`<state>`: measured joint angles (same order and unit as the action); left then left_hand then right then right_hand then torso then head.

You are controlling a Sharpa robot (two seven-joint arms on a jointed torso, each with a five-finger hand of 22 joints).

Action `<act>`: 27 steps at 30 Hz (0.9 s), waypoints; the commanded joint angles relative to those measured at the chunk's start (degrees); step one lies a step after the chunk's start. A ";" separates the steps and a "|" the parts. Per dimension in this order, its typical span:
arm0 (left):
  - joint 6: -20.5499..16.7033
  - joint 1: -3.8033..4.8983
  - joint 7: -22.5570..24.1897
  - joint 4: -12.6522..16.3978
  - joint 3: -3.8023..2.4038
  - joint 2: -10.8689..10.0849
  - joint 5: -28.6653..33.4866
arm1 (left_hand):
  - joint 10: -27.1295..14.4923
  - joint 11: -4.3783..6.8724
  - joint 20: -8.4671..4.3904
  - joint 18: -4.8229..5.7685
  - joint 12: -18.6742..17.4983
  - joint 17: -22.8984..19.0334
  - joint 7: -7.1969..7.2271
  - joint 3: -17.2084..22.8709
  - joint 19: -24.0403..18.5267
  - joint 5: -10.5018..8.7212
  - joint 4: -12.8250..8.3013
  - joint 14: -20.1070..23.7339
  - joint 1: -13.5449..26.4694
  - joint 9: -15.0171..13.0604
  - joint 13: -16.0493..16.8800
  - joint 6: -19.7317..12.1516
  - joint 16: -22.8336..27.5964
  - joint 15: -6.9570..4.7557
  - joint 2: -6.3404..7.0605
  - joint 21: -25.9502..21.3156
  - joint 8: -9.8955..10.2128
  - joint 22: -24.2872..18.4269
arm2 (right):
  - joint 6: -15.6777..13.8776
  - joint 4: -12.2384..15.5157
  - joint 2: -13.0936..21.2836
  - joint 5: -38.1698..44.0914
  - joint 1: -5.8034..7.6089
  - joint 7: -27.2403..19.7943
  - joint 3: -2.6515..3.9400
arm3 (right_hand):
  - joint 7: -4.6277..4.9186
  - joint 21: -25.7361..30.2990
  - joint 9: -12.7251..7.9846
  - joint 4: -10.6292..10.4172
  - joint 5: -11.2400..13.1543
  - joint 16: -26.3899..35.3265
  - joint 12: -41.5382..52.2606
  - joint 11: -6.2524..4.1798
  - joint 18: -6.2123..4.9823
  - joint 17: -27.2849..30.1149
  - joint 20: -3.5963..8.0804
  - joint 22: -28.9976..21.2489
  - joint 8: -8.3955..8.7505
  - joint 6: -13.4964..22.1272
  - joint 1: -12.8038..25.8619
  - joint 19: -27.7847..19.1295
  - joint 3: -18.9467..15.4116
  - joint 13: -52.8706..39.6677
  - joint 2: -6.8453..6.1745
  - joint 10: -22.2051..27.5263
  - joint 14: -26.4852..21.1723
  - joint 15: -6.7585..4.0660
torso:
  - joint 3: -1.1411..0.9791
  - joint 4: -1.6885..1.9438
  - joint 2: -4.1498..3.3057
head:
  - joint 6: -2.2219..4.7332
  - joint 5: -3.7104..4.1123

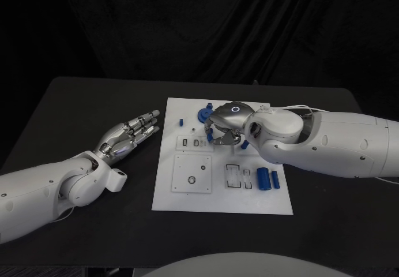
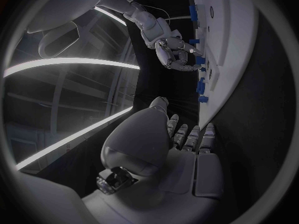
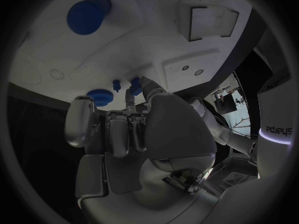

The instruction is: Assemble the parts on the task board

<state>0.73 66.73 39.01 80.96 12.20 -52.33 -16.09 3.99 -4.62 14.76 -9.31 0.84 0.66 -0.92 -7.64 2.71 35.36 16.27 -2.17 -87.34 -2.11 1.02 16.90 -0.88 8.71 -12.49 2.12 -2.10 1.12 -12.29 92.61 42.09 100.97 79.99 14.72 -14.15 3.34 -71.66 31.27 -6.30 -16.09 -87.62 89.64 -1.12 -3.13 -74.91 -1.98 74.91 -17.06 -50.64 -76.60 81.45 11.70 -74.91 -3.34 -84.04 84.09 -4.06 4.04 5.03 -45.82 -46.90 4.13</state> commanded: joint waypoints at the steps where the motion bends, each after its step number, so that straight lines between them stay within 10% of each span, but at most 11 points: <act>1: 0.83 -0.11 3.17 -0.02 -0.02 0.16 -0.10 | 0.05 -0.33 0.45 -0.90 0.07 -0.01 -0.17 0.35 0.12 -0.36 0.04 0.06 0.64 0.06 0.02 -0.29 -0.02 0.45 -0.08 0.22 0.02 0.00 | 0.81 0.06 -0.06 0.66 -0.21 0.98 0.02 | -0.01 0.28 0.11 0.43 -0.17 0.32 0.36 -0.26 -0.88 -12.49 -0.14 9.79 -0.22 -0.22 0.25 -0.37 -0.03 -15.09 0.28 -5.96 4.52 -0.31 | 0.03 0.01 0.05 | -0.10 0.03; 27: 1.11 -0.20 3.02 -0.34 -0.02 0.37 -0.10 | 0.02 -0.42 0.49 -0.90 0.06 -0.02 -0.23 0.41 0.11 -0.76 0.01 0.09 0.68 0.08 0.01 -0.39 -0.01 0.49 -0.12 0.21 0.04 -0.01 | 2.16 0.28 -0.27 0.66 -0.54 0.69 0.02 | 0.71 1.29 -0.72 0.83 -0.19 0.95 0.36 0.42 -1.04 -11.93 -0.60 9.50 2.39 2.34 2.20 -0.66 0.09 -15.09 0.18 -5.96 4.23 0.22 | 0.04 0.04 -0.01 | -0.36 0.08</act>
<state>1.06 66.67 39.05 80.58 12.19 -52.07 -16.09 3.99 -4.62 14.96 -9.31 0.84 0.66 -1.03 -7.63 2.92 34.75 16.27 -2.17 -87.12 -2.11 1.02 16.79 -0.88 8.71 -12.71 2.12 -2.10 1.12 -11.34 92.78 41.85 101.18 79.71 14.69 -14.07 3.96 -70.70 30.79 -5.82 -16.10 -86.99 89.64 -1.12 -3.13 -74.91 -2.36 74.91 -15.16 -48.77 -74.89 81.07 11.88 -74.91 -3.02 -84.04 84.09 -4.05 4.10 5.10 -45.81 -47.24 4.21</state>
